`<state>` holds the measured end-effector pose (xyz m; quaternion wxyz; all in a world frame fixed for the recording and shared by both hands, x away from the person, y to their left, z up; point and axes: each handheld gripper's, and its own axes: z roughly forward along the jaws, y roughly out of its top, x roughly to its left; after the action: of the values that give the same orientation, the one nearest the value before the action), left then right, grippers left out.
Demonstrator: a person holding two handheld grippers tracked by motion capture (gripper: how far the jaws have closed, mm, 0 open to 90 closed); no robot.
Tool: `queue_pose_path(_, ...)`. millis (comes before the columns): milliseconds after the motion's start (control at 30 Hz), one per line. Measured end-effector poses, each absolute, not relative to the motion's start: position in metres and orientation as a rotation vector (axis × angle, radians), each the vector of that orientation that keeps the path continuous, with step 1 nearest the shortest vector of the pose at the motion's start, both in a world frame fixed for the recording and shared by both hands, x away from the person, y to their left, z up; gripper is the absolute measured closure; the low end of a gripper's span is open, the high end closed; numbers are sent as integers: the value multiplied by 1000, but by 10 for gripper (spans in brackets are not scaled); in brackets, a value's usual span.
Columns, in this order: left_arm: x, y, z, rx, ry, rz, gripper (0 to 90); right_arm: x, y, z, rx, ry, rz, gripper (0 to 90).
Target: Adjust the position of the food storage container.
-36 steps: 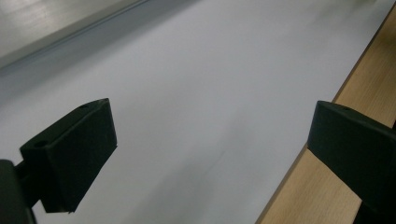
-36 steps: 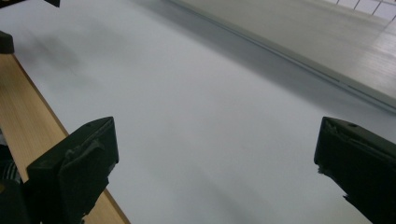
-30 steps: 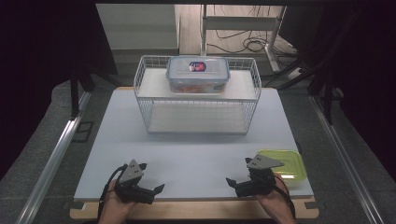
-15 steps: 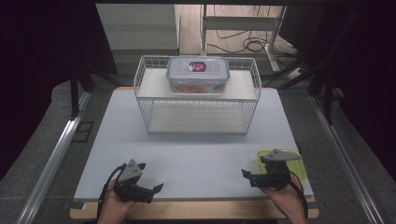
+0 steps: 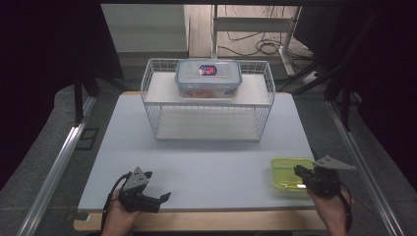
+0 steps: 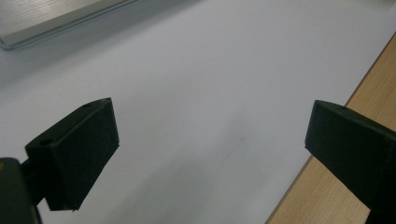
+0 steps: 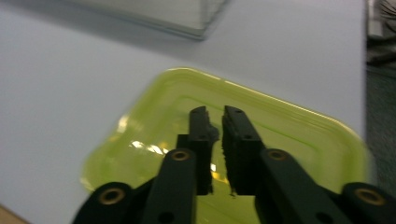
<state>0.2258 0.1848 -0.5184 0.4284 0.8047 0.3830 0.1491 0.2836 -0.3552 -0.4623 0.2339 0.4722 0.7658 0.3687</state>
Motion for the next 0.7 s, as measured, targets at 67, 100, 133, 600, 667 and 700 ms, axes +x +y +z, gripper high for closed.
queue_pose_path(67, 226, 185, -519, 2011, 955, 370, 31, 283, -368, -462, 1347, 2058, 980, 893)
queue_pose_path(100, 226, 185, -519, 2011, 955, 368, 32, 284, -374, -463, 1372, 2038, 965, 893)
queue_pose_path(133, 226, 185, -519, 2010, 956, 366, 32, 284, -380, -464, 1394, 2024, 954, 893)
queue_pose_path(600, 227, 184, -520, 2015, 956, 350, 39, 287, -413, -475, 1511, 1948, 796, 894)
queue_pose_path(667, 227, 184, -520, 2015, 955, 350, 39, 288, -411, -477, 1512, 1959, 792, 893)
queue_pose_path(700, 227, 184, -520, 2015, 955, 351, 40, 288, -410, -477, 1512, 1963, 789, 894)
